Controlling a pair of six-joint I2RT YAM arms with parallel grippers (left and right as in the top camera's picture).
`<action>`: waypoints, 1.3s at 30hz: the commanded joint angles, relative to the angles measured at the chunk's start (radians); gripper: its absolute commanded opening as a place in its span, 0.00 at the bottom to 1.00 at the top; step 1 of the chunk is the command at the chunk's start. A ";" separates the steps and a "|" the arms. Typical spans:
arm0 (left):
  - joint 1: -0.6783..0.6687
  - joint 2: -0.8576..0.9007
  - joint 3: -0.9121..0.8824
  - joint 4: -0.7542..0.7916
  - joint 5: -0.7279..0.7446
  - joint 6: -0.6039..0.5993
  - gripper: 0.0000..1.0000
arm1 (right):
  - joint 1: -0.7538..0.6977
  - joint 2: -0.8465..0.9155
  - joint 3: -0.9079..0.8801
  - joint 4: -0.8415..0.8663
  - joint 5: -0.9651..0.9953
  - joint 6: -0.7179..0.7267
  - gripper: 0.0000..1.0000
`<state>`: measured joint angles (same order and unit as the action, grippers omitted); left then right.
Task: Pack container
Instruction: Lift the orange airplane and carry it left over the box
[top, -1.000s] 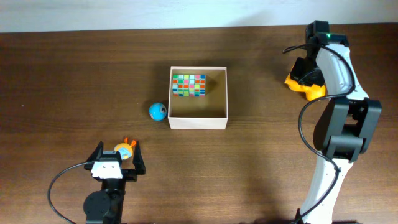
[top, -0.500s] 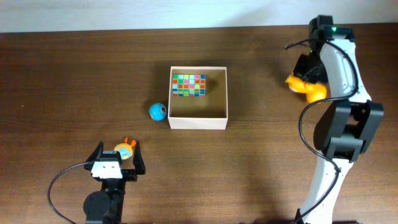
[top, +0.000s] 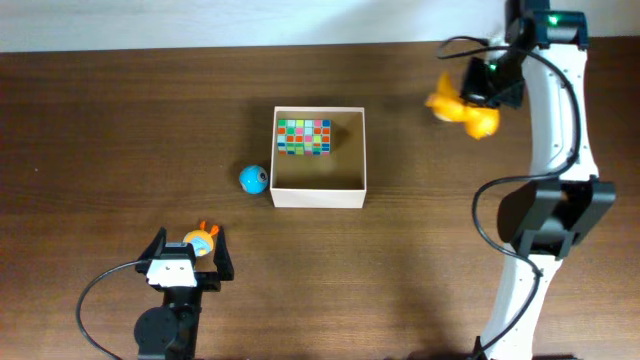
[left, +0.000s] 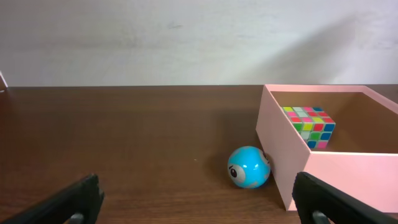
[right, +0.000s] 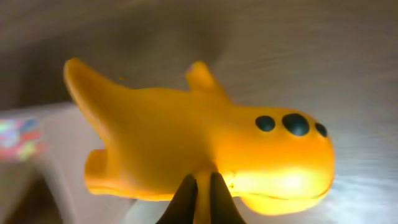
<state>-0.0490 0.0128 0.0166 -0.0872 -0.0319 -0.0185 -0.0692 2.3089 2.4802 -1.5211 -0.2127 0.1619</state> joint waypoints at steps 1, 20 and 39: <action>0.000 -0.008 -0.003 -0.003 0.014 0.015 0.99 | 0.103 -0.018 0.129 -0.066 -0.158 -0.110 0.04; 0.000 -0.008 -0.003 -0.003 0.014 0.015 0.99 | 0.509 -0.013 0.166 -0.132 -0.028 -0.093 0.04; 0.000 -0.008 -0.003 -0.003 0.014 0.015 0.99 | 0.625 -0.013 -0.126 0.060 0.071 0.061 0.04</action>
<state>-0.0490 0.0128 0.0166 -0.0872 -0.0319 -0.0181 0.5308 2.3089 2.3795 -1.4746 -0.1539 0.1955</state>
